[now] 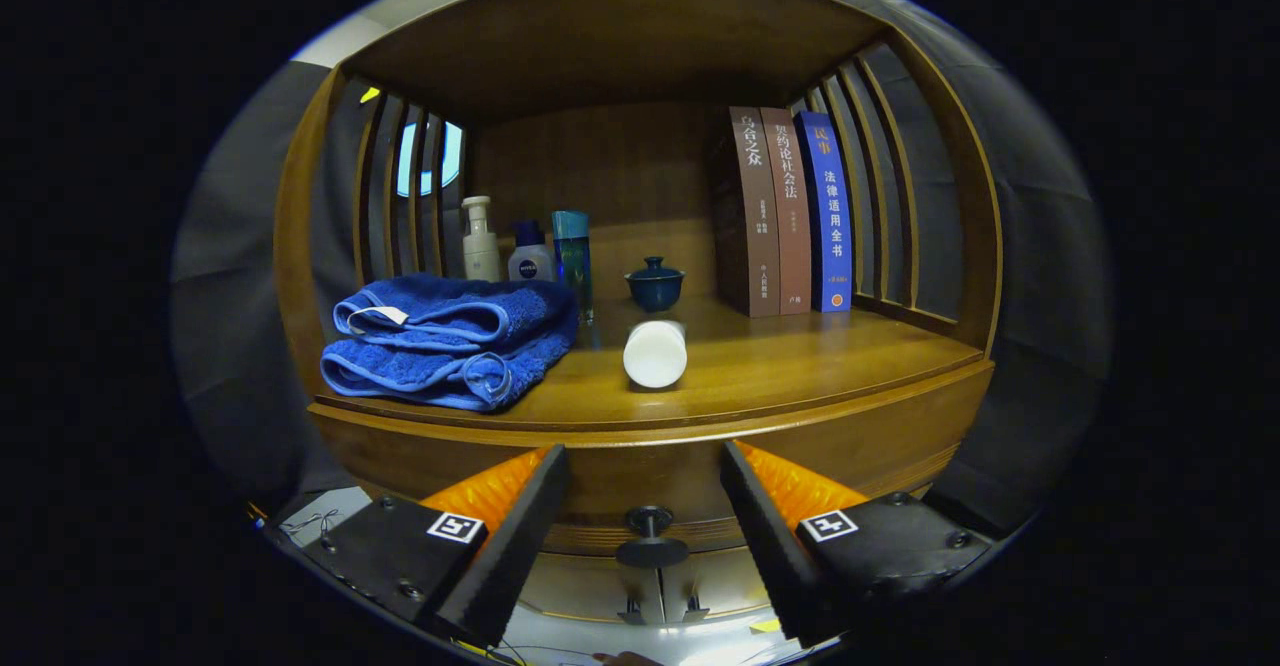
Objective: Pull open the drawer, take out the items inside it, and place them on the countertop above the cabinet.
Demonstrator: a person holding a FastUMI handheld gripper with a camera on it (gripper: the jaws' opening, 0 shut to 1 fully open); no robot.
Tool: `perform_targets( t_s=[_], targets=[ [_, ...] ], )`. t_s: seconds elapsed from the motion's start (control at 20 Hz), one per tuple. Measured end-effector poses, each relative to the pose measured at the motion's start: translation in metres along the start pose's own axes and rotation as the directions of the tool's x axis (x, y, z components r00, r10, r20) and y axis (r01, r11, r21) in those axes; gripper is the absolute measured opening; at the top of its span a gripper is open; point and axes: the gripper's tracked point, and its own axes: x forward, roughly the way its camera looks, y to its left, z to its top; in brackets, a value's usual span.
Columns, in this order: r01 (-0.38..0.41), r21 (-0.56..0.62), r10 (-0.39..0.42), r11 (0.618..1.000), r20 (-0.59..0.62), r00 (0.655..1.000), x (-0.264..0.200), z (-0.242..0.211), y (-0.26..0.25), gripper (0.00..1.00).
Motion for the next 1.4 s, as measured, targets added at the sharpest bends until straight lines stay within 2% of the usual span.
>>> perform_targets(
  t_s=[0.25, 0.55, 0.8, 1.15, 1.4],
  targets=[
    [-0.004, -0.017, 0.004, 1.0, 0.009, 1.0, -0.015, 0.011, 0.002, 1.0],
    [-0.01, -0.016, 0.012, 1.0, 0.07, 0.997, -0.049, 0.051, 0.005, 1.0],
    [-0.019, -0.048, 0.026, 0.999, 0.154, 0.988, -0.095, 0.104, 0.01, 0.99],
    [-0.037, -0.031, 0.043, 0.999, 0.231, 0.972, -0.176, 0.169, 0.02, 0.99],
    [-0.051, -0.065, 0.063, 0.997, 0.2, 0.978, -0.22, 0.174, 0.026, 0.99]
  ],
)
